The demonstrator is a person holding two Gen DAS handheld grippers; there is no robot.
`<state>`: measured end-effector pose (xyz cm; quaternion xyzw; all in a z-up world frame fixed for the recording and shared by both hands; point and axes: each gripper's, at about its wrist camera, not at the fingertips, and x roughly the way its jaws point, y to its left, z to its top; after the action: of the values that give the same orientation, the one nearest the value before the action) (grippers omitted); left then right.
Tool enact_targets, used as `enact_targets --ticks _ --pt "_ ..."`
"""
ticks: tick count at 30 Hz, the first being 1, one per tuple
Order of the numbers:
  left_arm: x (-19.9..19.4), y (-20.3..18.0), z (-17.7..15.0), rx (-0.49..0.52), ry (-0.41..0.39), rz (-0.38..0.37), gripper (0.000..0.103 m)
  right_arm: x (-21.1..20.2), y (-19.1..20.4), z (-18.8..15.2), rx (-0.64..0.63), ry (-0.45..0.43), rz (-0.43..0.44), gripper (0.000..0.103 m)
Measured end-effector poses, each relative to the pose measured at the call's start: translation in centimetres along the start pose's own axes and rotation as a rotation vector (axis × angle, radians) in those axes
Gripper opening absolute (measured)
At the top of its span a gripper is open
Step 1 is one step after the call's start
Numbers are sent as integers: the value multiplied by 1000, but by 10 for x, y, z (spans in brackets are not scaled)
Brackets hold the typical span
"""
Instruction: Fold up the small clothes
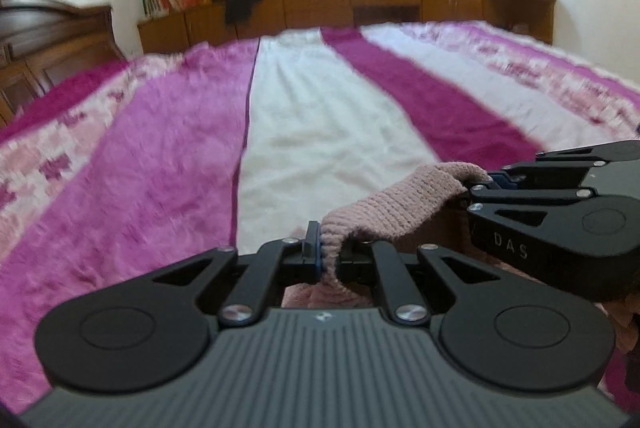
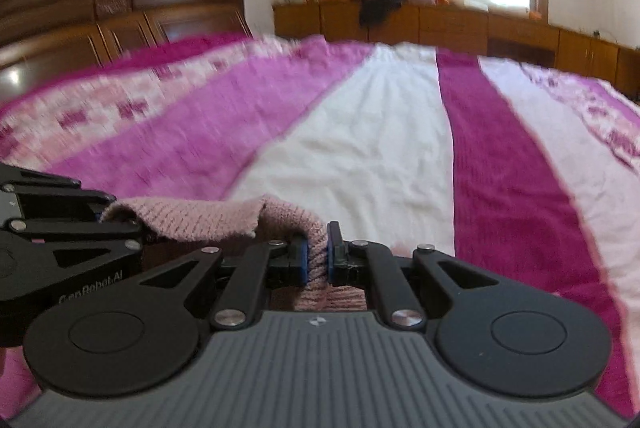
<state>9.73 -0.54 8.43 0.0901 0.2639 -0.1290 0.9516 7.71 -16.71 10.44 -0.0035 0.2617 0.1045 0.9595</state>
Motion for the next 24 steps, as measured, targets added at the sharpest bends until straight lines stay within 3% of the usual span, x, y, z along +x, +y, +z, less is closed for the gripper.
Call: enact_targets --ticks 5,10,12,17,20,24 --pt "59 3 -19 -12 98 9 9 59 -6 -31 18 100 -14 10" --pt "86 9 -36 -41 147 7 11 86 -13 -53 71 148 2 11" --pt "86 11 -36 -50 145 0 11 86 -15 -54 94 149 14 13" --pt "74 16 -30 -75 156 -9 19 74 -21 -50 139 144 19 41" --pt "57 20 -27 -77 150 -4 36 51 -28 -48 170 108 20 43" --pt "31 26 -27 -81 130 -4 37 17 -34 -50 186 69 16 43"
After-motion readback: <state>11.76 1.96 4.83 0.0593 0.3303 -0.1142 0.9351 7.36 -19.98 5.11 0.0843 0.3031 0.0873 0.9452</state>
